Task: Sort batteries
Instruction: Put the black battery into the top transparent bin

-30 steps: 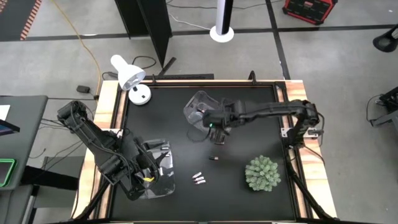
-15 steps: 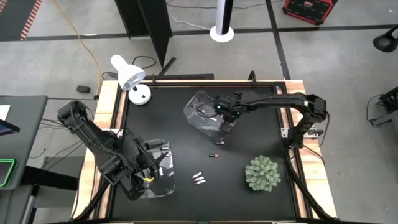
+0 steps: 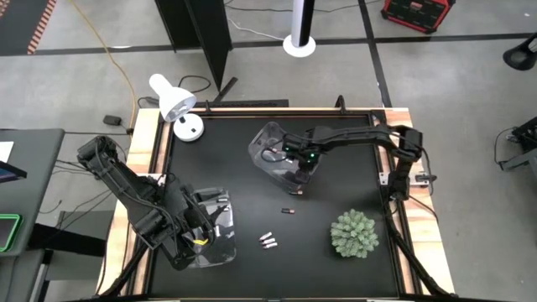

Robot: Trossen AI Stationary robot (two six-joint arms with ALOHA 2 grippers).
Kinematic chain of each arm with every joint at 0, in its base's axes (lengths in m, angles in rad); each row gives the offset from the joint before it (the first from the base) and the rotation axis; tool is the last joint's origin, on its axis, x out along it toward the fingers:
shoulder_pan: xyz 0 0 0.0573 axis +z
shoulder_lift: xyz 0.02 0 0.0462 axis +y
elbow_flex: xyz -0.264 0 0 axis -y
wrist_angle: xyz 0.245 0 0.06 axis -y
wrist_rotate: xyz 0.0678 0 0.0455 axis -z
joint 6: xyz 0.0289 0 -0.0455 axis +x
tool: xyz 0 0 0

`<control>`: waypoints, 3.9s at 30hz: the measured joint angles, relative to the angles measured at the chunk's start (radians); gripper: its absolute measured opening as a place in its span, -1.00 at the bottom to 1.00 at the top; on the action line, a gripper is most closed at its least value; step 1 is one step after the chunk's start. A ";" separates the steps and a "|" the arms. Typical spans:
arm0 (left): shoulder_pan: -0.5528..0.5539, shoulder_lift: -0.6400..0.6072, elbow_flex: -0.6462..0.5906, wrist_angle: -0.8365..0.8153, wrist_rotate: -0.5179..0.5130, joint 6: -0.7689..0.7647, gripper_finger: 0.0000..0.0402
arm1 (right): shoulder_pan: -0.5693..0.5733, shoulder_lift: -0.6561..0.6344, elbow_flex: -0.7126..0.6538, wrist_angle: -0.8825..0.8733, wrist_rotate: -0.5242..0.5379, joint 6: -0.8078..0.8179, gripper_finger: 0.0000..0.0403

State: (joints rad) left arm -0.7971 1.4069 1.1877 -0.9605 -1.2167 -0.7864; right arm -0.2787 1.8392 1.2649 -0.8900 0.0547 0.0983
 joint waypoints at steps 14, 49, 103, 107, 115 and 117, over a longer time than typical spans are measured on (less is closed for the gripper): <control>0.000 0.000 0.000 -0.001 0.000 0.000 -0.12 | -0.012 0.006 0.000 -0.012 -0.011 0.006 -0.54; 0.000 0.000 0.000 -0.015 -0.019 -0.013 -0.12 | 0.482 -0.197 0.022 0.322 0.123 -0.023 -0.44; 0.000 0.000 0.000 -0.017 -0.019 -0.028 -0.12 | 0.560 0.125 0.091 0.223 0.123 0.163 -0.76; 0.000 0.000 0.000 -0.017 -0.019 -0.027 -0.12 | 0.567 0.125 0.091 0.206 0.104 0.166 -0.43; 0.000 0.000 0.000 -0.017 -0.019 -0.027 -0.12 | 0.572 0.148 0.092 0.190 0.099 0.167 -0.02; 0.000 0.000 0.000 -0.017 -0.019 -0.027 -0.12 | 0.563 0.168 0.092 0.184 0.098 0.166 -0.03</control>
State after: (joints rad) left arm -0.7968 1.4071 1.1877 -0.9778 -1.2358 -0.8134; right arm 0.2844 2.0075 1.3567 -0.7059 0.1530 0.2638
